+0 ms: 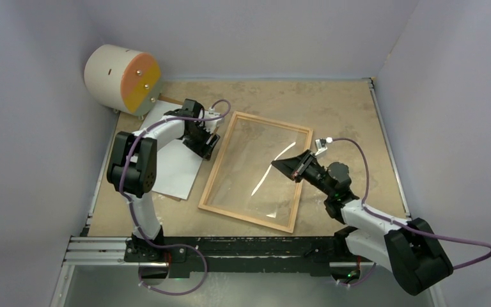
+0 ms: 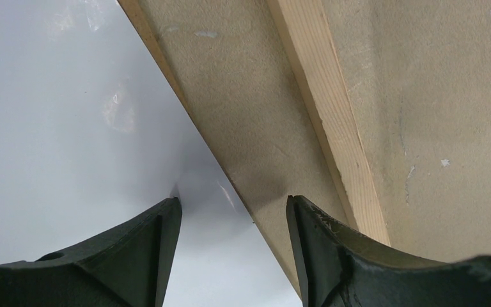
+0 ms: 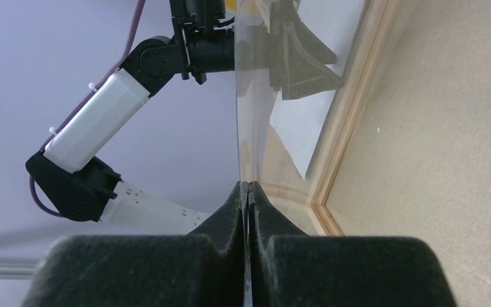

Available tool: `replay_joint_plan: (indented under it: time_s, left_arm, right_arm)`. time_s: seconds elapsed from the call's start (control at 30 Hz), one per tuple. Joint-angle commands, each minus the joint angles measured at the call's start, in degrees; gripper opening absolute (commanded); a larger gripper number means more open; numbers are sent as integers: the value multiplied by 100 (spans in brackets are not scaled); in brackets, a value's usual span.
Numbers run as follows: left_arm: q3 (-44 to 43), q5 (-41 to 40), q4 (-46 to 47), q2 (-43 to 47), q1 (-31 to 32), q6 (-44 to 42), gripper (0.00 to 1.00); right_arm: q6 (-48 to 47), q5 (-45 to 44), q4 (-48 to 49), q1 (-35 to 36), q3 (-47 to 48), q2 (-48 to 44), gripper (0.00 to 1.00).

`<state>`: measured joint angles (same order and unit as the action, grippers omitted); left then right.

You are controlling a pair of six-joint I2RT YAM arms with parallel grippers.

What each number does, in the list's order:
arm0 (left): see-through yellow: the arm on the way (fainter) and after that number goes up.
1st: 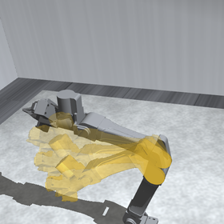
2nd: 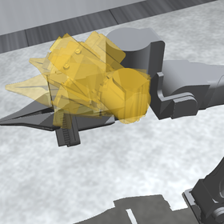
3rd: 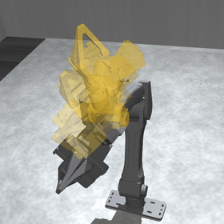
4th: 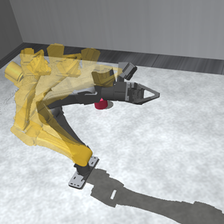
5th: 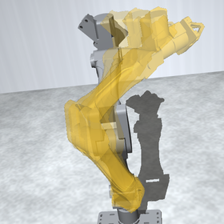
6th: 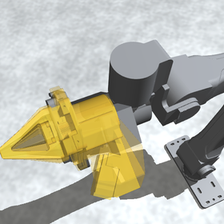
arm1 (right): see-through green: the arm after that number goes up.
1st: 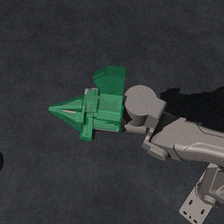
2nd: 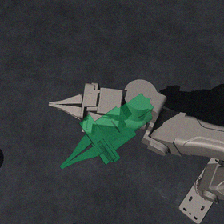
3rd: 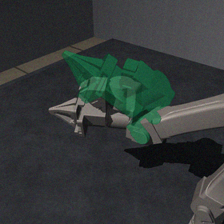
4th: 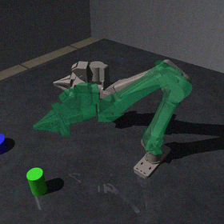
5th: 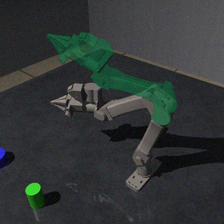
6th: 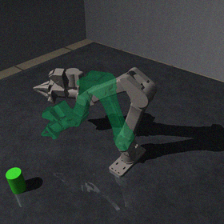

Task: Put the photo into the frame
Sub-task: Place the photo frame item in the photo frame.

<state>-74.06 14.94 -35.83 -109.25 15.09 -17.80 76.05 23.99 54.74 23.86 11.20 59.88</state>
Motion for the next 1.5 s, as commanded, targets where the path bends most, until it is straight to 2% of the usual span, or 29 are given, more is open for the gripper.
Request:
replay_joint_plan:
  time_s: [0.0,0.33,0.5,0.77,0.93,1.1,1.47]
  left_arm:
    - [191,269,-116,-52,82,-59,64]
    - [173,290,-126,-61,90,-58,64]
    - [179,290,-134,-49,90,-77,64]
    - [182,281,-131,-10,90,-83,63]
    - [190,281,-143,-17,89,-83,63]
    - [190,334,-172,-17,90,-80,62]
    - [173,433,-247,-39,90,-135,56]
  right_arm:
    - [-183,209,522,99,312,91,0]
    - [-463,168,158,110,240,39,0]
    - [-905,612,-147,105,426,93,0]
    - [-1320,1269,-150,103,931,493,0]
    - [-1877,1341,-753,102,1477,552,0]
    - [-1713,1368,-595,138,1789,740,0]
    - [-1896,1211,-933,541,2139,1052,0]
